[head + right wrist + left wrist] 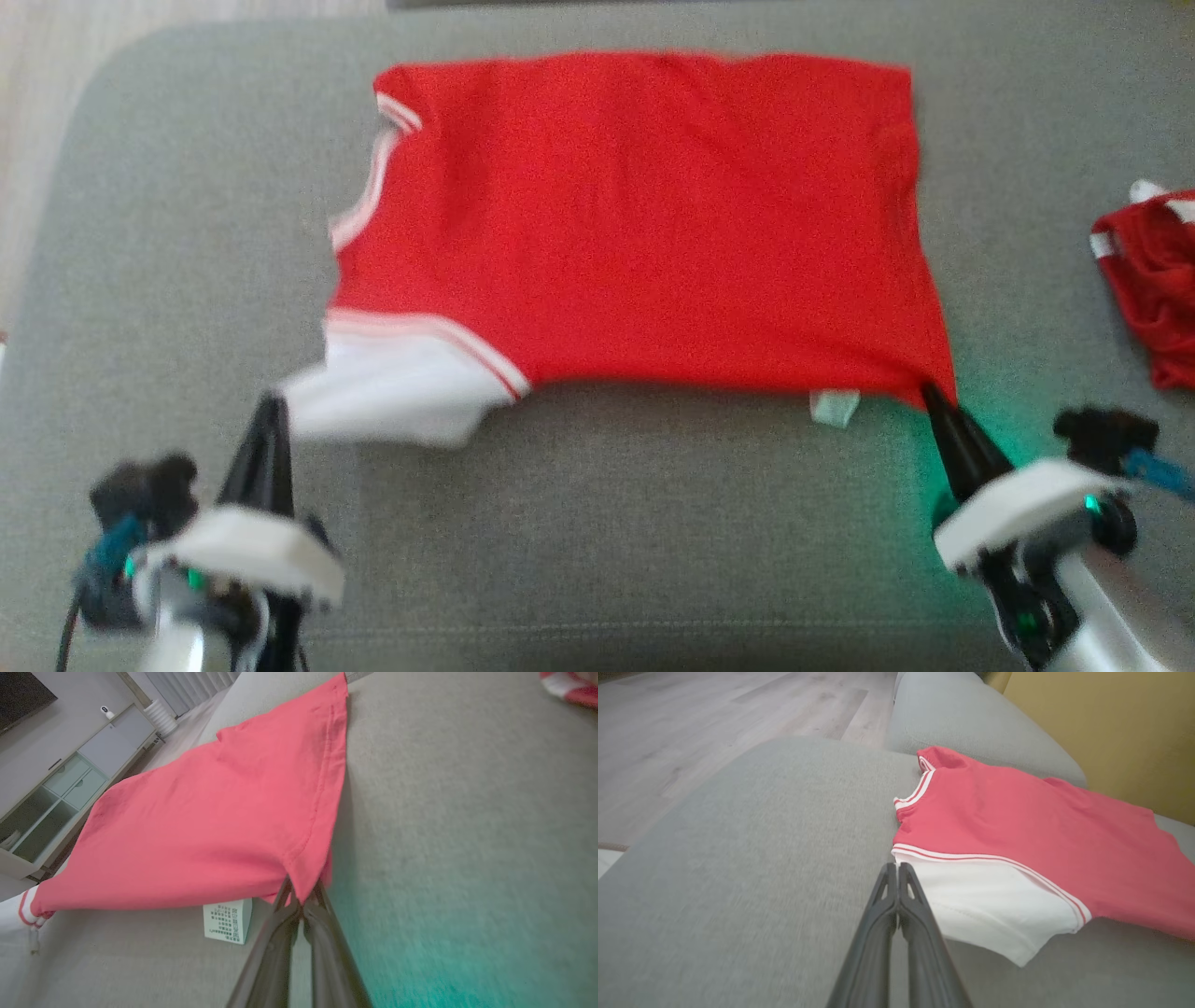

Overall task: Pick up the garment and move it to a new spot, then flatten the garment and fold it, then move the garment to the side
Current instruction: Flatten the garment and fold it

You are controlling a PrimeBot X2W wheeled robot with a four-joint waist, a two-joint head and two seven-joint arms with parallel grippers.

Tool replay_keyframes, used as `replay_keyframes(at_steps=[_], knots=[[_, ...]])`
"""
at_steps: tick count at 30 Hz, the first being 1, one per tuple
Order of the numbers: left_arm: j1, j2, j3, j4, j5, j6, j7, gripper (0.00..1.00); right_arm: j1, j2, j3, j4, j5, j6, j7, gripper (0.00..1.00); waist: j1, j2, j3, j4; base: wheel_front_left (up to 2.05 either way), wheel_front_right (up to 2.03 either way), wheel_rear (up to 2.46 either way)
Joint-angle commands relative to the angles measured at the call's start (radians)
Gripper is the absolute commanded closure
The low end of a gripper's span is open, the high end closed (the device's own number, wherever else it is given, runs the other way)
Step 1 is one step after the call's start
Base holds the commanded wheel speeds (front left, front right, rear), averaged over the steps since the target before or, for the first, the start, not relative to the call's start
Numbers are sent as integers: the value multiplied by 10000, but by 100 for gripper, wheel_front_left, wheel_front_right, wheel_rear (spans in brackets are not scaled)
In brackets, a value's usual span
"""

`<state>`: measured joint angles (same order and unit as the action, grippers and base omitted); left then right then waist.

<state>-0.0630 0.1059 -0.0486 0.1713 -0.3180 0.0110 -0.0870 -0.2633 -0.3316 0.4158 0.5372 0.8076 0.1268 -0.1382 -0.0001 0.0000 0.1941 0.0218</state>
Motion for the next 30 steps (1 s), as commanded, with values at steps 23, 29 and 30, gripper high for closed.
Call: replay_keyframes(at_steps=[23, 29, 30], knots=[[3117, 628, 15, -5250, -924, 810, 5089, 100, 4365, 2222, -4796, -5876, -3094, 39, 7928, 100, 1, 0, -656, -147, 0, 0, 0], [1498, 1139, 372, -4341, -1878, 256, 5880, 100, 2973, 2520, -5107, -5926, -2990, 39, 9175, 100, 1, 0, -54, -440, 0, 0, 0], [1222, 1229, 424, -4217, -1977, 191, 5981, 100, 2730, 2547, -5142, -5923, -2971, 39, 9284, 100, 1, 0, 28, -481, 0, 0, 0]])
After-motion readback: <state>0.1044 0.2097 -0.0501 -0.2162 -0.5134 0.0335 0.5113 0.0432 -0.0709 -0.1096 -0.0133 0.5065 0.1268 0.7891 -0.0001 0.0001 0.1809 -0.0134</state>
